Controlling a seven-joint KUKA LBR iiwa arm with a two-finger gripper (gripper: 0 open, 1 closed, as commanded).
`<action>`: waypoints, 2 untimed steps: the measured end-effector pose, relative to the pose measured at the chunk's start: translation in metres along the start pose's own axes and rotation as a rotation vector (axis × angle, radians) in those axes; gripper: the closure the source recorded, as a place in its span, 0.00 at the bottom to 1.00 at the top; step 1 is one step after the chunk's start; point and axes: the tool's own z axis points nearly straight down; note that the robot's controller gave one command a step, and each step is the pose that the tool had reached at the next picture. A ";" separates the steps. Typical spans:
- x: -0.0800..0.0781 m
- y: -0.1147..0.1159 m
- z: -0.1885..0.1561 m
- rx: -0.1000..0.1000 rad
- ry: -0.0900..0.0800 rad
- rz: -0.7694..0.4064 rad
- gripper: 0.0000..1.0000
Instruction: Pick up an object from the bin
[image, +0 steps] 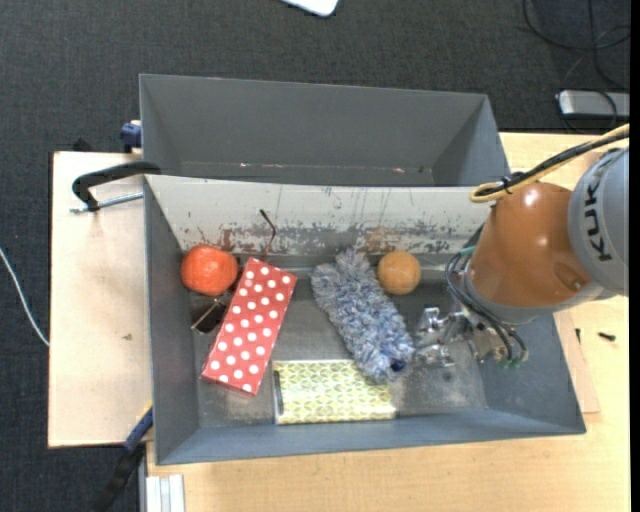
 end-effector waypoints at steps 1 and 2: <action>-0.006 -0.003 -0.036 0.000 0.000 0.006 1.00; -0.007 -0.006 -0.063 0.000 -0.001 0.029 1.00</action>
Offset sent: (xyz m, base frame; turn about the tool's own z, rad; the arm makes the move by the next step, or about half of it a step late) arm 0.0057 -0.0064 0.0668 0.0347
